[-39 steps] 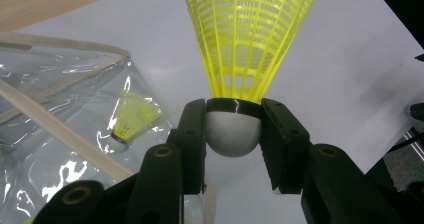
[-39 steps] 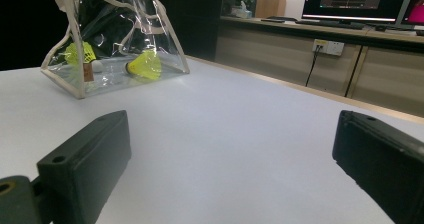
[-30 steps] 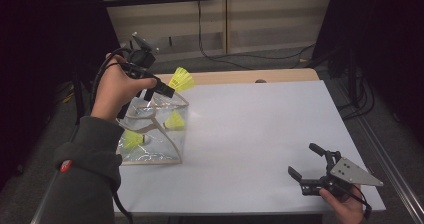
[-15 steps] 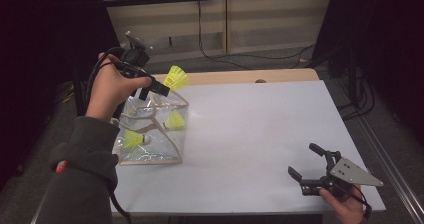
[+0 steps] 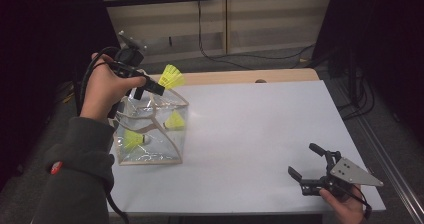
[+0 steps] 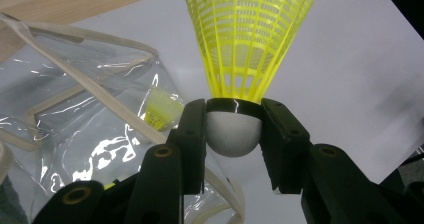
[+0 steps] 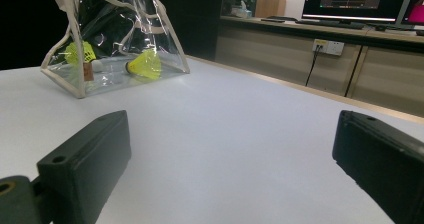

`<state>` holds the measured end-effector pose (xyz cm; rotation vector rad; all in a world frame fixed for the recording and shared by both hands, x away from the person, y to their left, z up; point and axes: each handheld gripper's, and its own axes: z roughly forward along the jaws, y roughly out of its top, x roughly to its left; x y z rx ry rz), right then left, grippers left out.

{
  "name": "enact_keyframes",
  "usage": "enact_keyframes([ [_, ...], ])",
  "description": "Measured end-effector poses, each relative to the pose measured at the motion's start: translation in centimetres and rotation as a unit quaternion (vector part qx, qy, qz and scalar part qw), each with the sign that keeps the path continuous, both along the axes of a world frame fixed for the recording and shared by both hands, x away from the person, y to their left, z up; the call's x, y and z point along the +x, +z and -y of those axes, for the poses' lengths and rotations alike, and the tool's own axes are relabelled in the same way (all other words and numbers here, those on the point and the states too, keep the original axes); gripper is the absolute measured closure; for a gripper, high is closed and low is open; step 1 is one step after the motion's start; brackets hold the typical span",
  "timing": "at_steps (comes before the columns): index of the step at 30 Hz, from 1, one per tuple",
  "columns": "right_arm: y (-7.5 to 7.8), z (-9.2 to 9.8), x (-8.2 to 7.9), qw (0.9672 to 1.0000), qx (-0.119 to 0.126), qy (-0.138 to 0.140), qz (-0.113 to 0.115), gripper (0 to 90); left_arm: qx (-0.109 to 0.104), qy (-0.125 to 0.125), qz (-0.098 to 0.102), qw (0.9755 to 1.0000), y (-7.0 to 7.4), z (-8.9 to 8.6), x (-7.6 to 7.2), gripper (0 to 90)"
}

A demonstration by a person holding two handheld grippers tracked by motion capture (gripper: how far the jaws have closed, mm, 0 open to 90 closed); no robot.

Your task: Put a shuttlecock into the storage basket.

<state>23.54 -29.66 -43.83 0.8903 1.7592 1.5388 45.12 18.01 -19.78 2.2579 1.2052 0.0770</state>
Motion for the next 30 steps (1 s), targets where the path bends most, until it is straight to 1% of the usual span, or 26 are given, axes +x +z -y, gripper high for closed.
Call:
enact_keyframes([
  [1, 0.0, 0.0, 0.0, 1.0000, 0.000, 0.000, 0.000, 2.0, 0.003, -0.003, 0.000, 1.0000, 0.0, -0.1, 0.0, 64.5],
  [2, 0.0, 0.0, 0.0, 1.0000, -0.001, 0.000, 0.000, 2.0, 0.002, 0.003, -0.001, 1.0000, 0.0, -0.1, 0.0, 64.5],
  [5, 0.0, 0.0, 0.0, 1.0000, -0.001, 0.000, 0.001, 2.0, 0.005, 0.000, 0.002, 1.0000, 0.0, -0.3, 0.0, 64.4],
  [7, 0.0, 0.0, 0.0, 1.0000, -0.001, 0.000, 0.002, 2.0, 0.001, 0.005, 0.001, 1.0000, 0.0, -0.3, 0.0, 64.5],
  [11, 0.0, 0.0, 0.0, 1.0000, 0.000, 0.000, 0.001, 2.0, 0.006, 0.005, 0.002, 1.0000, 0.0, -0.5, 0.0, 64.5],
  [14, 0.0, 0.0, 0.0, 1.0000, -0.002, 0.000, 0.001, 2.0, 0.006, 0.006, 0.004, 1.0000, 0.1, -0.7, 0.0, 64.5],
  [15, 0.0, 0.0, 0.0, 1.0000, -0.001, 0.000, 0.001, 2.0, 0.005, 0.009, 0.000, 0.9999, 0.1, -0.7, 0.0, 64.5],
  [18, 0.0, 0.0, 0.0, 1.0000, -0.001, 0.000, 0.001, 2.0, 0.006, 0.010, 0.005, 0.9999, 0.1, -0.9, 0.0, 64.5],
  [19, 0.0, 0.0, 0.0, 1.0000, -0.001, 0.000, 0.002, 2.0, 0.003, 0.012, 0.003, 0.9999, 0.1, -1.0, -0.1, 64.5],
  [20, 0.0, 0.0, 0.0, 1.0000, -0.002, 0.000, 0.002, 2.0, 0.007, 0.011, 0.004, 0.9999, 0.2, -1.1, 0.0, 64.5],
  [25, 0.0, 0.0, 0.0, 1.0000, -0.002, 0.000, 0.001, 2.0, 0.005, 0.017, 0.004, 0.9998, 0.2, -1.3, -0.1, 64.5],
  [30, 0.0, 0.0, 0.0, 1.0000, -0.003, 0.000, 0.003, 2.0, 0.007, 0.016, 0.006, 0.9998, 0.2, -1.5, -0.1, 64.5],
])
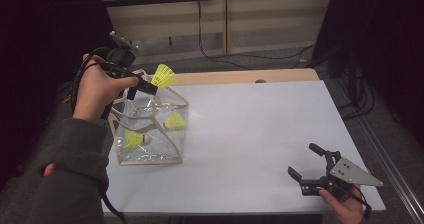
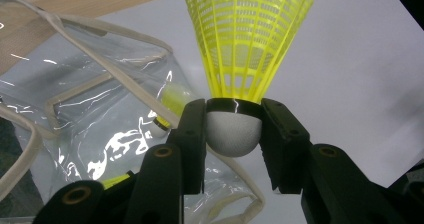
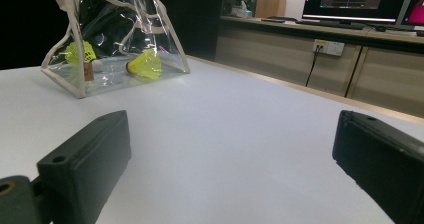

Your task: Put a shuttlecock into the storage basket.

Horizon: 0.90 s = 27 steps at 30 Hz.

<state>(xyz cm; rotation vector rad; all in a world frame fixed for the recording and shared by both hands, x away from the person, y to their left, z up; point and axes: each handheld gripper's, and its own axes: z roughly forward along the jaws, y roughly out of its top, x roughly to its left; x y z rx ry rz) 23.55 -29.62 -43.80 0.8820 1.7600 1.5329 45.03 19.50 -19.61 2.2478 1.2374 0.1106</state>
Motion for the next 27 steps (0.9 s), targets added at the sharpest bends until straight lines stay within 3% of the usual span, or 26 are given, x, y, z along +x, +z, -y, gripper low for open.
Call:
enact_keyframes([
  [27, 0.0, 0.0, 0.0, 1.0000, -0.001, 0.001, -0.003, 2.0, 0.000, 0.025, 0.004, 0.9997, 0.2, -1.6, -0.1, 64.5],
])
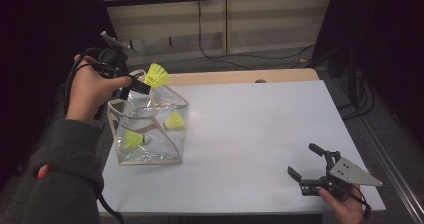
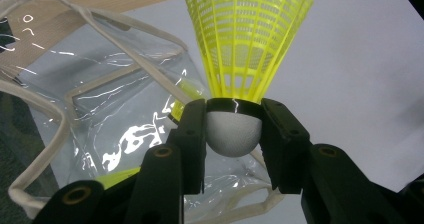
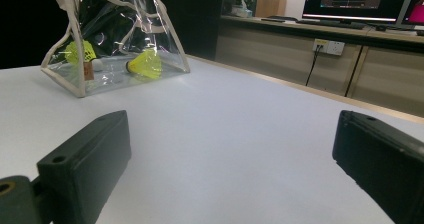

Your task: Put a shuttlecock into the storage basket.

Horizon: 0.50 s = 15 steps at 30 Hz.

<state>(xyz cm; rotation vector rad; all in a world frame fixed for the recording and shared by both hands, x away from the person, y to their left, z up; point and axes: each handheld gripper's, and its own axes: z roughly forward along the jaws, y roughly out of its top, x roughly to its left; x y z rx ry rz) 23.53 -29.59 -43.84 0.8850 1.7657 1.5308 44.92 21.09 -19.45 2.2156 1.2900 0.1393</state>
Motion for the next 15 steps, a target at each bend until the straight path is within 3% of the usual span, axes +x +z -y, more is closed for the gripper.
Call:
enact_keyframes([
  [15, 0.0, 0.0, 0.0, 1.0000, 0.000, 0.000, 0.002, 2.0, 0.001, 0.032, 0.003, 0.9995, -0.4, -1.6, 0.1, 64.5],
])
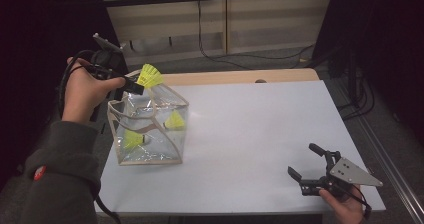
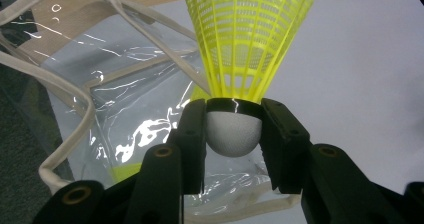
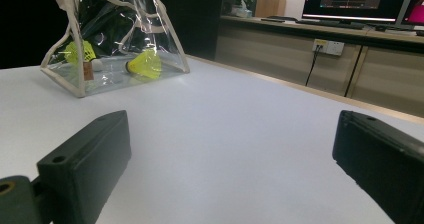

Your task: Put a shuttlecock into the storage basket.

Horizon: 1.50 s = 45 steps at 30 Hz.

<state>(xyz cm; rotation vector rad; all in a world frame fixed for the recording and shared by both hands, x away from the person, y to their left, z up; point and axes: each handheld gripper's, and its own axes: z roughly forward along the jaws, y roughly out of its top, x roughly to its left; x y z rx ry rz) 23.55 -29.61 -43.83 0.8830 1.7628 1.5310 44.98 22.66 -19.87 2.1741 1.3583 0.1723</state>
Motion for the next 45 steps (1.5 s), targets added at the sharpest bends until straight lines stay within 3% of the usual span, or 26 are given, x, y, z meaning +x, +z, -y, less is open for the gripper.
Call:
enact_keyframes([
  [15, 0.0, 0.0, 0.0, 1.0000, 0.001, -0.002, 0.002, 1.9, 0.004, 0.023, 0.000, 0.9997, -0.4, -1.0, 0.0, 64.5],
  [45, 0.0, 0.0, 0.0, 1.0000, 0.001, -0.001, 0.001, 1.9, 0.014, 0.044, 0.001, 0.9989, -0.9, -1.7, 0.2, 64.4],
])
